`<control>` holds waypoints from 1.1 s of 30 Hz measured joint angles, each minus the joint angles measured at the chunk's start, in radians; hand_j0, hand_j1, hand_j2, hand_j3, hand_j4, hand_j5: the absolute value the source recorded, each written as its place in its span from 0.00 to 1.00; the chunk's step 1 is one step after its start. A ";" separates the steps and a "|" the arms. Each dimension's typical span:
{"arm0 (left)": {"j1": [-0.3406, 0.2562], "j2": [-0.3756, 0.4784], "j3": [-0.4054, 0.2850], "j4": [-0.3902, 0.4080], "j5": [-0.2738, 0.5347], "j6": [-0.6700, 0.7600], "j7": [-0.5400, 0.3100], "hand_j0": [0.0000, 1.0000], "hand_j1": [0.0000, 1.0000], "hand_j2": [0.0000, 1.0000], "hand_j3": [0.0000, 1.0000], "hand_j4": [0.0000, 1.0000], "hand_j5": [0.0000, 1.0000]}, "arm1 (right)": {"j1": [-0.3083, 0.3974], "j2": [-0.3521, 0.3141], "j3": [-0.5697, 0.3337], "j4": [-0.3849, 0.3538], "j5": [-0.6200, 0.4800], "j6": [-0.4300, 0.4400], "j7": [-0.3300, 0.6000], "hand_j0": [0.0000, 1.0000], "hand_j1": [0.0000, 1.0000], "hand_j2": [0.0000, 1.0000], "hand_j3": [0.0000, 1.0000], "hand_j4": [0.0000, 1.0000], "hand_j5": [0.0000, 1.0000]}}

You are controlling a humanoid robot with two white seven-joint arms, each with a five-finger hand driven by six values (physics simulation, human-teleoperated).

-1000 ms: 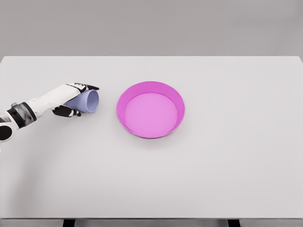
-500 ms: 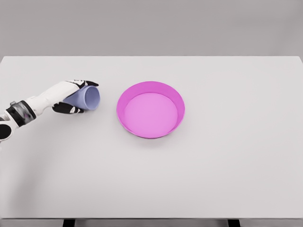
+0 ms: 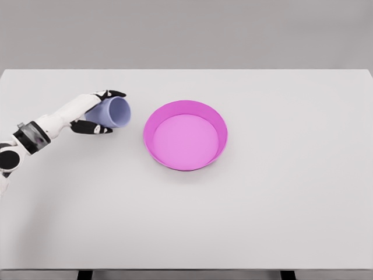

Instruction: Flip the cup with left arm and place it on the plate

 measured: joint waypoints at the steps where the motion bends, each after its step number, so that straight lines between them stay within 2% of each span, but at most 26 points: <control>1: 0.000 -0.007 -0.001 0.000 0.014 0.000 0.000 0.76 0.76 0.76 0.76 0.76 0.76 | 0.002 0.000 0.000 0.000 0.000 0.000 0.000 1.00 1.00 1.00 1.00 1.00 1.00; 9: 0.000 -0.051 0.001 -0.002 0.083 0.000 0.000 0.75 0.75 0.75 0.75 0.75 0.75 | 0.000 0.000 0.000 0.000 0.000 0.000 0.000 1.00 1.00 1.00 1.00 1.00 1.00; 10: 0.000 -0.056 0.001 -0.002 0.090 0.000 0.000 0.71 0.71 0.71 0.71 0.71 0.71 | 0.000 0.000 0.000 0.000 0.000 0.000 0.000 1.00 1.00 1.00 1.00 1.00 1.00; 12: 0.002 -0.066 0.002 -0.007 0.101 0.000 0.000 0.74 0.74 0.74 0.74 0.74 0.74 | 0.000 0.000 0.000 0.000 0.000 0.000 0.000 1.00 1.00 1.00 1.00 1.00 1.00; 22: 0.012 -0.079 -0.006 -0.088 0.184 0.000 0.000 0.72 0.72 0.72 0.72 0.72 0.72 | 0.000 0.000 0.000 0.000 0.000 0.000 0.000 1.00 1.00 1.00 1.00 1.00 1.00; 24: 0.014 -0.090 -0.010 -0.103 0.193 0.000 0.000 0.68 0.68 0.68 0.68 0.68 0.68 | 0.002 0.000 0.000 0.000 0.000 0.000 0.000 1.00 1.00 1.00 1.00 1.00 1.00; 33: 0.020 -0.164 -0.041 -0.122 0.210 0.000 -0.003 0.71 0.71 0.71 0.71 0.71 0.71 | 0.000 0.000 0.000 0.000 0.000 0.000 0.000 1.00 1.00 1.00 1.00 1.00 1.00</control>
